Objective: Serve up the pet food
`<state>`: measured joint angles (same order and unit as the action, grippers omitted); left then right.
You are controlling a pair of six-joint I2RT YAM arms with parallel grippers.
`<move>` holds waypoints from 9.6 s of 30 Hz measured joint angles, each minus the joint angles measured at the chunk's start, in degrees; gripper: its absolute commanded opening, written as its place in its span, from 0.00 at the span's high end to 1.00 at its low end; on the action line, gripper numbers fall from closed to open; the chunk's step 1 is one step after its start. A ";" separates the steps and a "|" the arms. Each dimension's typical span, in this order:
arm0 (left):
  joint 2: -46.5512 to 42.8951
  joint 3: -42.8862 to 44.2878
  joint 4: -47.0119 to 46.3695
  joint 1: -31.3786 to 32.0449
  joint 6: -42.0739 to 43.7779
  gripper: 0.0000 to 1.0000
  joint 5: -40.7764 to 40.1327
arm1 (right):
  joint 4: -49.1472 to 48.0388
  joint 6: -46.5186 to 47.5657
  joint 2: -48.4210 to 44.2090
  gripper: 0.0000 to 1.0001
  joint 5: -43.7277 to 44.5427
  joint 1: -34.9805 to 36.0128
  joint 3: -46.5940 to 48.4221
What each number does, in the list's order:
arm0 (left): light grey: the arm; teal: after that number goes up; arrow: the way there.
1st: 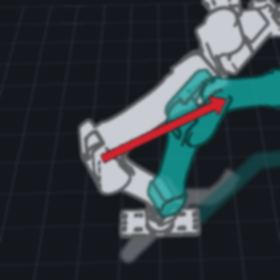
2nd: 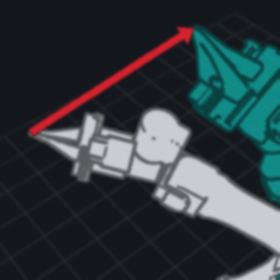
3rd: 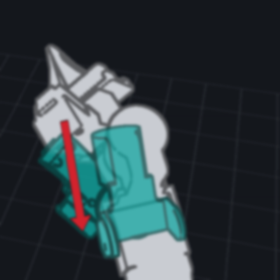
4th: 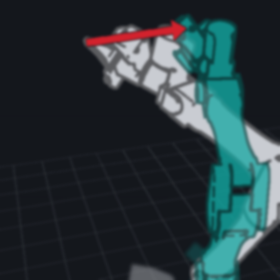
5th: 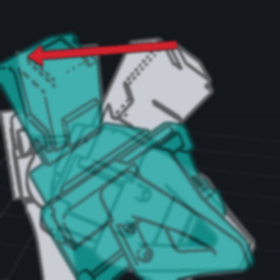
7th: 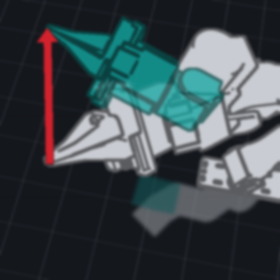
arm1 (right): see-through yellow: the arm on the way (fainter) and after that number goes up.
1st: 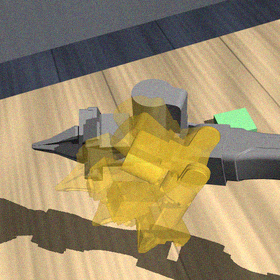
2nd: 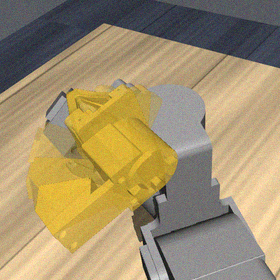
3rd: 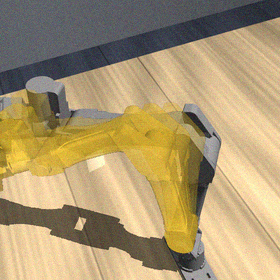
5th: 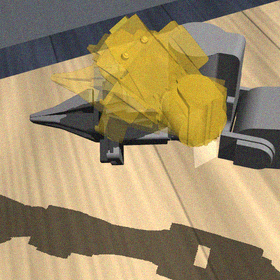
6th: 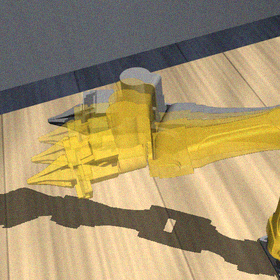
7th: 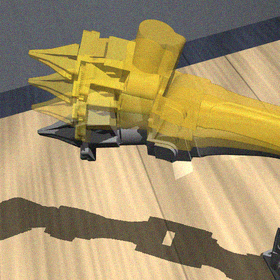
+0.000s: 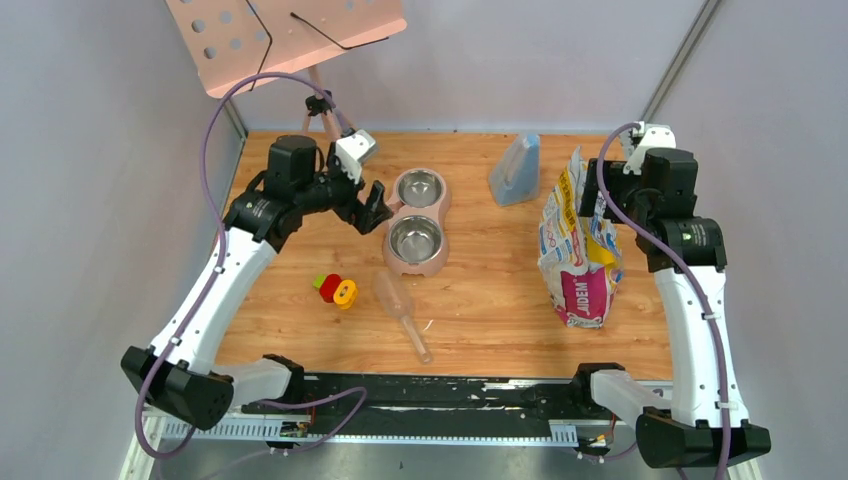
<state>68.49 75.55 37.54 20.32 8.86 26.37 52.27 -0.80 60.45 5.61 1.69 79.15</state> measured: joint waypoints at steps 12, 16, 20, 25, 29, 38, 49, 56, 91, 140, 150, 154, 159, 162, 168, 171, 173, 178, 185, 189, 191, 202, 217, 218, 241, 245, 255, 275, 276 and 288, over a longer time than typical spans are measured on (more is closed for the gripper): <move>8.96 13.35 -3.61 15.15 1.11 0.07 -4.04 | 7.91 7.96 3.23 0.01 -9.35 -0.02 22.21; 11.21 13.55 -7.50 18.16 1.14 0.09 -3.87 | 11.15 10.40 3.26 0.01 -6.88 0.00 25.35; 16.92 16.17 -10.45 19.85 0.44 0.11 -2.56 | 14.45 9.53 2.36 0.02 -6.05 -0.02 23.65; 19.41 13.64 -12.63 24.37 12.61 0.07 -3.30 | 15.30 3.63 2.80 0.13 -11.98 -0.02 22.91; 21.75 17.09 -10.84 27.21 18.78 0.15 -2.62 | 14.08 -0.48 3.48 0.28 -17.84 -0.02 20.48; 28.98 26.34 -15.26 26.56 1.07 0.28 -0.04 | 13.55 -2.51 9.51 0.43 -18.73 -0.50 18.93; 34.01 23.76 -20.70 24.52 -18.75 0.21 -2.12 | 12.87 -2.12 15.08 0.43 -14.32 -0.50 15.93; 34.38 23.65 -22.86 22.99 -22.64 0.28 3.32 | 12.61 -2.47 16.61 0.48 -14.32 -0.66 13.88; 47.87 29.27 -36.48 24.76 -50.29 0.20 -2.69 | 16.57 -2.82 19.04 1.00 -25.49 -1.25 13.62; 48.63 25.86 -47.56 26.82 -41.48 0.31 15.10 | 19.96 5.68 21.79 0.90 -38.23 -10.75 16.41; 48.63 25.86 -46.69 27.08 -40.81 0.30 14.84 | 20.22 4.92 21.79 0.76 -41.11 -13.99 15.37; 48.63 25.86 -45.94 27.30 -40.61 0.30 13.81 | 21.14 4.96 21.79 0.84 -43.67 -16.48 15.52; 48.78 26.58 -44.89 27.34 -40.63 0.29 12.28 | 21.66 4.98 21.79 0.94 -46.38 -17.51 15.45; 48.96 27.63 -44.48 27.45 -40.63 0.27 11.58 | 21.66 5.03 21.75 0.95 -48.13 -17.51 15.08; 49.05 29.05 -43.78 28.33 -40.52 0.26 10.10 | 21.07 4.96 21.51 0.93 -49.72 -17.53 13.53; 49.46 30.10 -42.93 28.98 -40.70 0.25 8.55 | 20.52 4.63 21.22 0.86 -49.57 -17.53 12.31; 49.94 30.95 -42.23 29.42 -41.05 0.24 6.71 | 20.28 4.28 21.16 0.85 -49.35 -17.53 11.47; 51.17 32.81 -39.52 30.32 -43.17 0.23 0.50 | 20.09 3.89 21.16 0.86 -49.51 -17.53 10.78; 51.89 33.99 -36.35 30.86 -45.97 0.28 -5.81 | 19.98 3.89 21.09 0.86 -50.75 -17.55 10.62; 51.91 35.71 -33.90 31.41 -46.77 0.32 -9.90 | 19.85 3.87 21.03 0.90 -51.78 -17.57 9.84; 51.98 36.61 -32.87 31.63 -47.17 0.32 -11.69 | 19.85 3.82 21.03 0.94 -52.19 -17.57 9.70; 53.13 37.57 -33.09 32.48 -48.87 0.36 -14.32 | 19.78 3.69 20.94 1.00 -52.46 -17.59 9.70; 53.16 37.55 -32.65 32.96 -48.98 0.64 -13.99 | 19.41 -0.48 20.92 1.00 -46.77 -17.46 9.70; 53.16 37.53 -32.54 32.96 -48.89 0.64 -14.03 | 19.41 -0.66 20.92 1.00 -46.53 -17.46 9.70; 53.90 35.78 -34.42 32.76 -45.88 0.62 -11.72 | 18.47 -0.81 21.62 1.00 -38.45 -12.50 11.52; 55.21 35.78 -36.15 32.70 -45.81 0.84 -10.45 | 18.32 -0.81 21.99 1.00 -35.82 -10.84 12.72; 55.52 35.15 -37.24 32.85 -46.10 1.00 -9.29 | 17.73 -0.76 21.97 1.00 -27.04 -8.66 13.49; 55.76 32.98 -36.96 31.76 -46.12 1.00 -7.50 | 16.06 -0.15 18.84 1.00 -17.77 -9.14 21.77; 55.74 32.98 -37.00 31.71 -46.12 1.00 -7.37 | 15.91 -0.15 18.49 0.89 -18.29 -9.14 21.77; 55.76 35.63 -37.38 31.19 -45.99 0.80 -5.18 | 16.09 -0.20 24.48 0.57 -27.78 -9.11 21.16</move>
<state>124.25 111.18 0.16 51.51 -37.12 21.19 68.36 -0.99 84.93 -22.17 -7.42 100.31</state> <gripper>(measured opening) 0.214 0.475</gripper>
